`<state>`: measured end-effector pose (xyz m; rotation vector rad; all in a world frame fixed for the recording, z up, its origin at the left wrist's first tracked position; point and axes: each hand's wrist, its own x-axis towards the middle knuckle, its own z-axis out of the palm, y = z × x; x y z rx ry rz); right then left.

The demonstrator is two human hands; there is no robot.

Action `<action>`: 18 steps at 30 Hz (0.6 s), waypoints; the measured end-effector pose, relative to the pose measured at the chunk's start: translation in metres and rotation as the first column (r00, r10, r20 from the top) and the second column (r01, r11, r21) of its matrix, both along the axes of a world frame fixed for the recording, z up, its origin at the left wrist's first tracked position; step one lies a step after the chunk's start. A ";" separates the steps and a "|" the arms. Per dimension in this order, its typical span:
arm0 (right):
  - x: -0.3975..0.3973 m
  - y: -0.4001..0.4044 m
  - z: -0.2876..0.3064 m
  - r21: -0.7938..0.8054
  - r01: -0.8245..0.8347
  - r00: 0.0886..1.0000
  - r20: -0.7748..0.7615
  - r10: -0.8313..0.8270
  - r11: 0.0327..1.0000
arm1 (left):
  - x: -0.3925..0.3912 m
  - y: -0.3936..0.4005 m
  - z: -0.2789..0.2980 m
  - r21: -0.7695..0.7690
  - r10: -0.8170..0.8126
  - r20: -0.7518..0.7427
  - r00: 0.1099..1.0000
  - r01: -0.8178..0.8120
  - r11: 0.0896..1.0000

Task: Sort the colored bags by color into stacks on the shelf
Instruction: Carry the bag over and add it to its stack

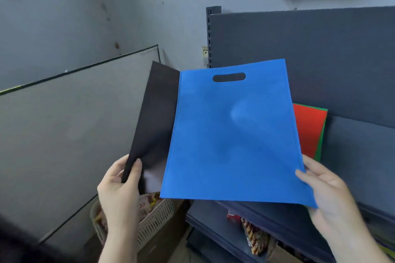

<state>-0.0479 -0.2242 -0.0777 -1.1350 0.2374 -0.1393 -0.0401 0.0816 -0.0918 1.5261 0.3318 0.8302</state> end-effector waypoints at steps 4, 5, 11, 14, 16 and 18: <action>-0.008 0.033 -0.008 0.060 -0.159 0.987 -0.002 0.159 0.986 | -0.054 0.021 0.004 -0.036 0.140 0.062 0.988 -0.138 0.990; -0.009 0.044 -0.009 0.074 -0.210 0.978 0.001 0.210 0.975 | -0.068 0.029 0.006 -0.043 0.185 0.079 0.980 -0.182 0.982; -0.019 0.121 -0.013 0.143 -0.458 0.887 0.012 0.461 0.878 | -0.162 0.081 0.021 -0.049 0.413 0.160 0.897 -0.411 0.910; -0.028 0.160 -0.012 0.159 -0.548 0.834 0.027 0.551 0.821 | -0.201 0.101 0.029 -0.062 0.486 0.189 0.853 -0.483 0.873; -0.035 0.185 -0.011 0.178 -0.604 0.793 0.037 0.608 0.777 | -0.223 0.114 0.034 -0.076 0.533 0.199 0.823 -0.529 0.845; -0.045 0.210 -0.008 0.194 -0.655 0.751 0.054 0.658 0.731 | -0.243 0.129 0.039 -0.078 0.573 0.200 0.795 -0.570 0.818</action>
